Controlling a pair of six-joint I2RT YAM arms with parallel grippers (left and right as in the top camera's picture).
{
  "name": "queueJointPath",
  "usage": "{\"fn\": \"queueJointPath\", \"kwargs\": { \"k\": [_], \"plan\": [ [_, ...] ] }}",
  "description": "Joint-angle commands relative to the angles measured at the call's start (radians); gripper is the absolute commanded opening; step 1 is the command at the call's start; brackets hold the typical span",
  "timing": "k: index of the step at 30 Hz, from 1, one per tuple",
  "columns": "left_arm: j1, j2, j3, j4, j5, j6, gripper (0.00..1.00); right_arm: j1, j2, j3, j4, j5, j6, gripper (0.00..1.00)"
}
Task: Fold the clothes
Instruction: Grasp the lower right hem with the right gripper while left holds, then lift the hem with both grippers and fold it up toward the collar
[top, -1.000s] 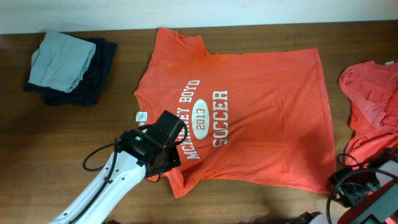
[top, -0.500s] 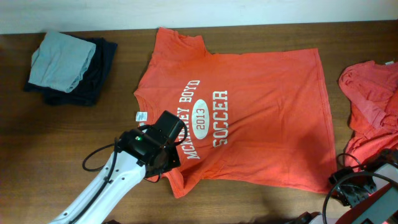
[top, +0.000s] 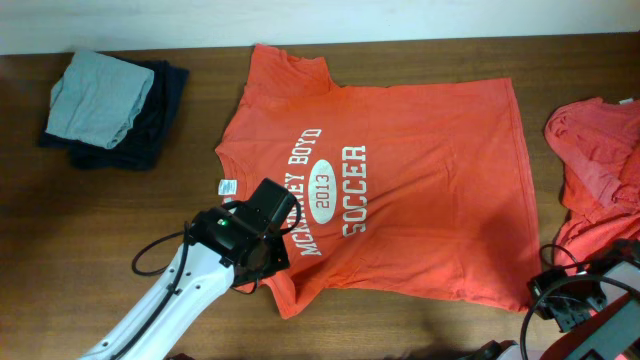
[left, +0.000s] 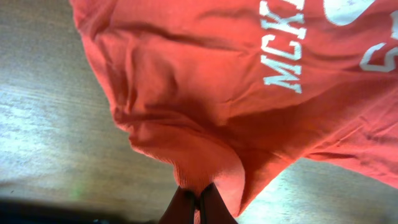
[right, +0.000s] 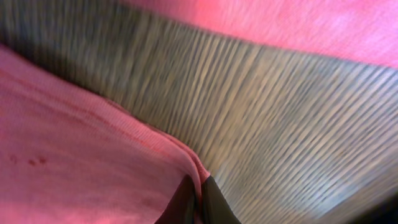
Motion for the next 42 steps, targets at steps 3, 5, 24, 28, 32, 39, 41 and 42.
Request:
{"fn": "queueJointPath", "kwargs": {
  "k": [3, 5, 24, 28, 32, 39, 41, 42],
  "plan": [
    [0.006, -0.042, 0.03, -0.025, -0.015, 0.014, 0.0, -0.005, 0.008, 0.057, -0.019, -0.045, 0.008, 0.04],
    [0.006, -0.064, 0.037, -0.031, -0.016, 0.014, 0.01, -0.005, 0.008, 0.071, -0.024, -0.059, 0.008, 0.04],
    [0.098, -0.246, 0.066, 0.031, -0.206, -0.025, 0.0, 0.218, 0.008, 0.333, -0.2, -0.037, 0.009, 0.04],
    [0.148, -0.245, 0.066, 0.082, -0.206, -0.024, 0.0, 0.273, 0.008, 0.447, -0.259, -0.031, 0.018, 0.04],
    [0.178, -0.245, 0.066, 0.161, -0.206, -0.016, 0.01, 0.284, 0.008, 0.5, -0.274, -0.032, 0.02, 0.04],
    [0.2, -0.209, 0.066, 0.281, -0.238, 0.017, 0.0, 0.284, 0.009, 0.504, -0.212, -0.033, 0.02, 0.04],
    [0.2, -0.172, 0.066, 0.298, -0.24, 0.018, 0.01, 0.292, 0.01, 0.504, -0.178, -0.036, 0.02, 0.04],
    [0.2, -0.154, 0.066, 0.304, -0.243, 0.018, 0.01, 0.299, 0.01, 0.504, -0.16, -0.036, 0.02, 0.04]
  ]
}}
